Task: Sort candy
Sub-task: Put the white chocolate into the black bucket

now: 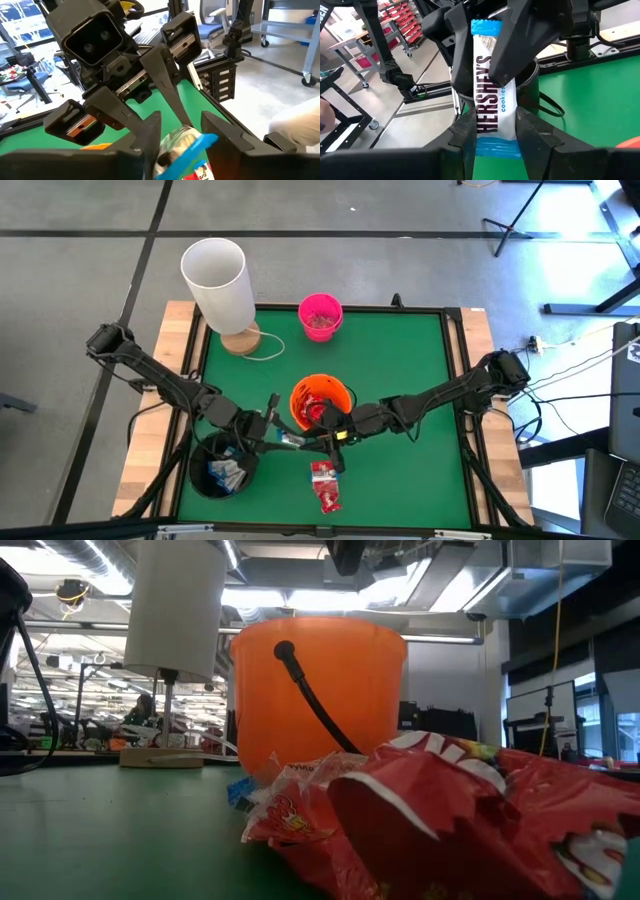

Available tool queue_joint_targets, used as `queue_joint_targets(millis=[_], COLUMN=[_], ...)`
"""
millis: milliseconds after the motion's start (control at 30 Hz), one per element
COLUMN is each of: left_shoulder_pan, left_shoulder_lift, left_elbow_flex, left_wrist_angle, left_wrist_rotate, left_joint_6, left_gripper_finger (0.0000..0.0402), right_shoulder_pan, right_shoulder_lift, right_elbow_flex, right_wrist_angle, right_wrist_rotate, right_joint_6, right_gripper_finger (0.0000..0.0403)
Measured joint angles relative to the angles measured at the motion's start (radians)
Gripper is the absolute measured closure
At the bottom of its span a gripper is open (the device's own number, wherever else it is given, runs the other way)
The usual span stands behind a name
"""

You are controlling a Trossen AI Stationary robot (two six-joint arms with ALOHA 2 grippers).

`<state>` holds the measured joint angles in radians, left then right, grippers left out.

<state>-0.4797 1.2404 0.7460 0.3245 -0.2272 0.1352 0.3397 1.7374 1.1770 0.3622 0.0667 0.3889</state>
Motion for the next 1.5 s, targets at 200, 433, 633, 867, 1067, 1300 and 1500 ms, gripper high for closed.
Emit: queue_joint_targets(millis=[200,433,633,867,1067,1300,1500], left_shoulder_pan=[0.0,0.0,-0.002,-0.015,-0.056,-0.136,-0.187], left_shoulder_lift=[-0.001,-0.005,-0.012,-0.074,-0.226,-0.409,-0.491], left_elbow_flex=[0.0,0.0,0.0,0.0,0.0,0.0,0.0], left_wrist_angle=[-0.002,-0.019,-0.05,-0.158,-0.319,-0.577,-0.75], left_wrist_rotate=[0.001,0.0,0.002,-0.027,-0.088,-0.123,-0.129], left_joint_6=[0.001,0.009,-0.009,-0.04,-0.104,-0.271,-0.516], left_gripper_finger=[0.0314,0.038,0.0389,0.0387,0.0387,0.0386,0.0386], right_shoulder_pan=[0.0,0.0,0.0,0.0,0.0,-0.015,-0.034], right_shoulder_lift=[0.0,0.0,-0.001,-0.001,-0.001,-0.001,-0.002], right_elbow_flex=[0.0,0.0,0.0,0.0,0.0,0.0,0.0], right_wrist_angle=[0.001,0.001,0.004,-0.002,-0.032,-0.029,-0.033], right_wrist_rotate=[-0.005,-0.011,-0.046,-0.06,-0.072,-0.082,-0.087], right_joint_6=[0.0,0.0,0.0,0.0,-0.026,-0.082,-0.107], right_gripper_finger=[0.0281,0.0281,0.0281,0.0281,0.0281,0.0281,0.0281])
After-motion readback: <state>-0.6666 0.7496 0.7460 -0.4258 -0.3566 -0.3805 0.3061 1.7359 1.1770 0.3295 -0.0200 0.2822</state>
